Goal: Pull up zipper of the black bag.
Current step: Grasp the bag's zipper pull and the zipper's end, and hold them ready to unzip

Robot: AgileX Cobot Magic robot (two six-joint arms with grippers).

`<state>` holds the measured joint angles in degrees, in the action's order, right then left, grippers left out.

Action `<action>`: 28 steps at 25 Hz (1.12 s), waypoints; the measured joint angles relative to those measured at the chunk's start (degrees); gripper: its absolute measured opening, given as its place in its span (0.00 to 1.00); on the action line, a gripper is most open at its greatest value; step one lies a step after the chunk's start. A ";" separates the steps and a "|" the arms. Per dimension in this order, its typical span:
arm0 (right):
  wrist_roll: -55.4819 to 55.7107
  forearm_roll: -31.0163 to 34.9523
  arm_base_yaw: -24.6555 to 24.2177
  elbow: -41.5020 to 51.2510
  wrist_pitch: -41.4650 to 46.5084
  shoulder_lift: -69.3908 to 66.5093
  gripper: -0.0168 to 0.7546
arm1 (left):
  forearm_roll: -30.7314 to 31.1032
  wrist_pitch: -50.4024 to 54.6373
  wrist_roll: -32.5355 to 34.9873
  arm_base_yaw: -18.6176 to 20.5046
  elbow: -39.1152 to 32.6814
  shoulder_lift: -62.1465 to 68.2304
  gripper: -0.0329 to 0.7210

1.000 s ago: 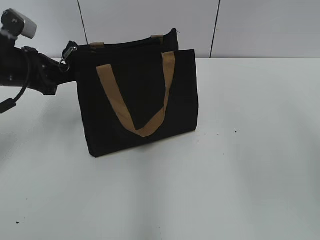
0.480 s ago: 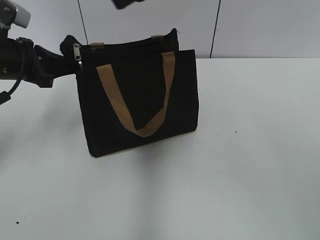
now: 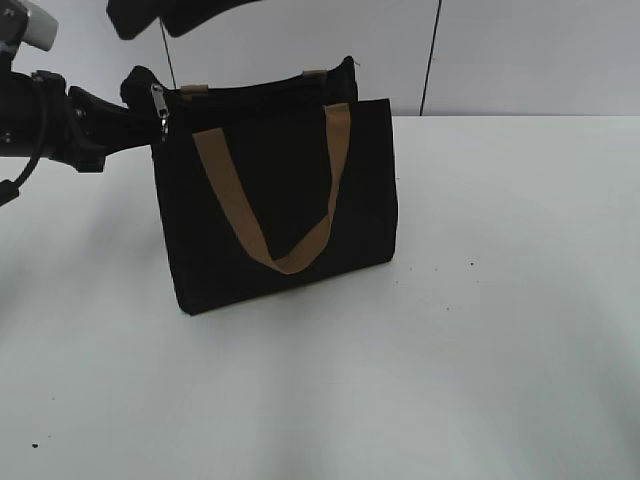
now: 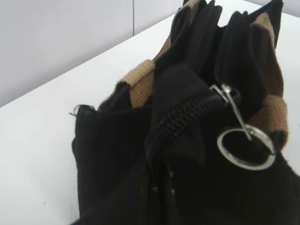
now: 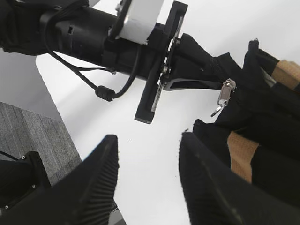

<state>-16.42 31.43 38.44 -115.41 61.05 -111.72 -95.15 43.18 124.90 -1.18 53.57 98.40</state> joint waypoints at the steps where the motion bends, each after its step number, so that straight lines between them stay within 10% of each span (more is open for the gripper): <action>1: 0.02 -0.13 0.00 -0.13 0.06 -0.73 0.45 | 0.00 0.00 0.00 0.00 0.00 -0.07 0.07; 28: 0.26 -7.42 0.02 -0.26 -7.19 -10.98 0.54 | 0.00 0.24 -0.15 0.00 0.00 -0.07 0.07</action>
<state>-16.17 24.02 38.46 -115.67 53.87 -122.70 -95.15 43.42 124.75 -1.18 53.57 98.33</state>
